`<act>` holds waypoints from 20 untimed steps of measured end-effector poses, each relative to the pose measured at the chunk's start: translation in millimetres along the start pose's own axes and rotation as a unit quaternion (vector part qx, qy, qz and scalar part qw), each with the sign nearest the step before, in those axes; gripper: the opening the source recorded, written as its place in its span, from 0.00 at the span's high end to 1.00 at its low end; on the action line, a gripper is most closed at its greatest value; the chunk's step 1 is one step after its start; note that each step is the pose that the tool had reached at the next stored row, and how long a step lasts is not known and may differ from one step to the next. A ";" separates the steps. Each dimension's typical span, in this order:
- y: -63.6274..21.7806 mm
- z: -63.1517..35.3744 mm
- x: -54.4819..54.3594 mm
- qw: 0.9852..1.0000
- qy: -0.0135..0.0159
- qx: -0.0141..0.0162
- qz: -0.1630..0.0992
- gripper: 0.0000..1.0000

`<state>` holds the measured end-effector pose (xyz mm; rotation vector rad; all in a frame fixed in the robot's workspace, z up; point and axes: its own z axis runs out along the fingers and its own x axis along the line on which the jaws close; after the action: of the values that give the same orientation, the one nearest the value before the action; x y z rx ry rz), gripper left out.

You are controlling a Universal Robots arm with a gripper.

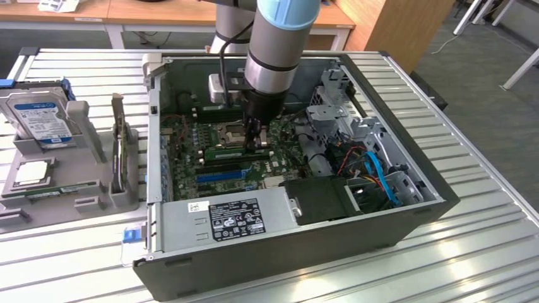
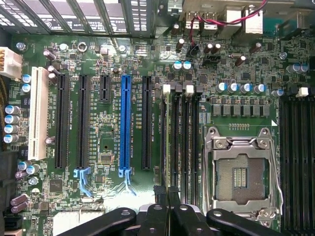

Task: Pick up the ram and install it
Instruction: 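Insert the ram into the slot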

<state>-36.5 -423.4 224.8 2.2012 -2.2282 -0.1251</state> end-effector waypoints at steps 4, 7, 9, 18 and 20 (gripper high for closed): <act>0.0 1.1 0.0 1.000 0.000 0.000 0.000 0.88; -0.1 1.8 0.1 1.000 0.000 0.000 0.000 0.88; -0.1 2.2 0.1 1.000 0.000 0.000 0.000 0.88; -0.3 4.3 0.2 1.000 0.000 0.000 0.000 0.88; -0.3 4.8 0.2 1.000 0.000 0.000 0.000 0.88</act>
<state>-36.5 -423.4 220.0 2.2013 -2.2283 -0.1255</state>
